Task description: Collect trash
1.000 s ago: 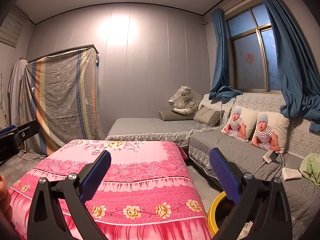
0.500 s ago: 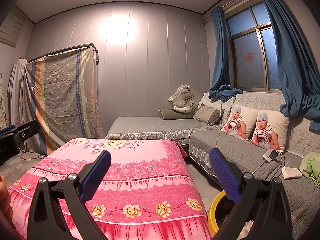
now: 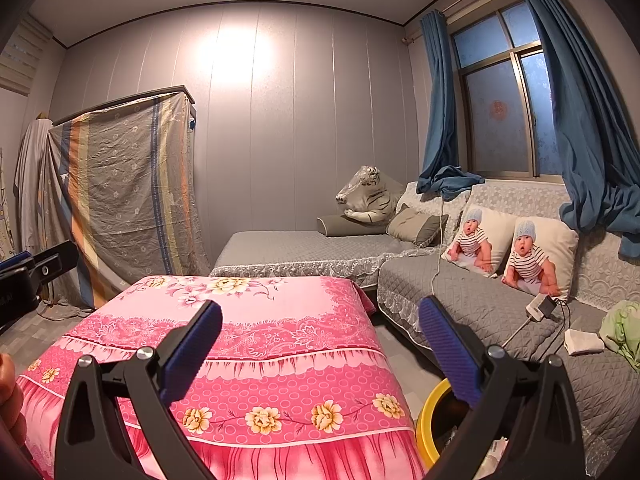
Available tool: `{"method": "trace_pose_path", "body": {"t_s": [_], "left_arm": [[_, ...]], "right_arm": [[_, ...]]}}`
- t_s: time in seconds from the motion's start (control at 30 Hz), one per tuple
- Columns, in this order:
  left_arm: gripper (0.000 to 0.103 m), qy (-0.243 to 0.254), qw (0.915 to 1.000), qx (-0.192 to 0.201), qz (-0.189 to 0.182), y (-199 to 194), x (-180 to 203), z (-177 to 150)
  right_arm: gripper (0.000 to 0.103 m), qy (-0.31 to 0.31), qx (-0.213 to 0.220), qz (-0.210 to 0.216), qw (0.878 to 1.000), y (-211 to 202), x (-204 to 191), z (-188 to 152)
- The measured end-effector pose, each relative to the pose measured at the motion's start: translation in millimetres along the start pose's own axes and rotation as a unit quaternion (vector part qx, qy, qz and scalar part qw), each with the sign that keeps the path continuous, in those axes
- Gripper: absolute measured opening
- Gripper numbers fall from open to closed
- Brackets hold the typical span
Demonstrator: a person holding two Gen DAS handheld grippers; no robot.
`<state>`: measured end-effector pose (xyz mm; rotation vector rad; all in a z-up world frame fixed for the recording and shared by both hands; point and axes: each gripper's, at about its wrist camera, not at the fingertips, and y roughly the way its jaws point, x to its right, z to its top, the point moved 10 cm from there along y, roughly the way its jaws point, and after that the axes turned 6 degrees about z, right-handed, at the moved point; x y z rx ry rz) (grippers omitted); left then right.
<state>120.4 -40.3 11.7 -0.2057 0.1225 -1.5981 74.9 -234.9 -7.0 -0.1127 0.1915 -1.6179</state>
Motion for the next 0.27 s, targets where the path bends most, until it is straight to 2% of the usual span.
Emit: {"method": "trace_pose_path", "body": {"t_s": [0.27], "left_arm": [[0.095,0.006,1.0,-0.005,0.0,1.1,3.2,-1.7]], "right_arm": [[0.095,0.003,-0.006,0.001,1.0,2.8,-1.3,-1.5]]}}
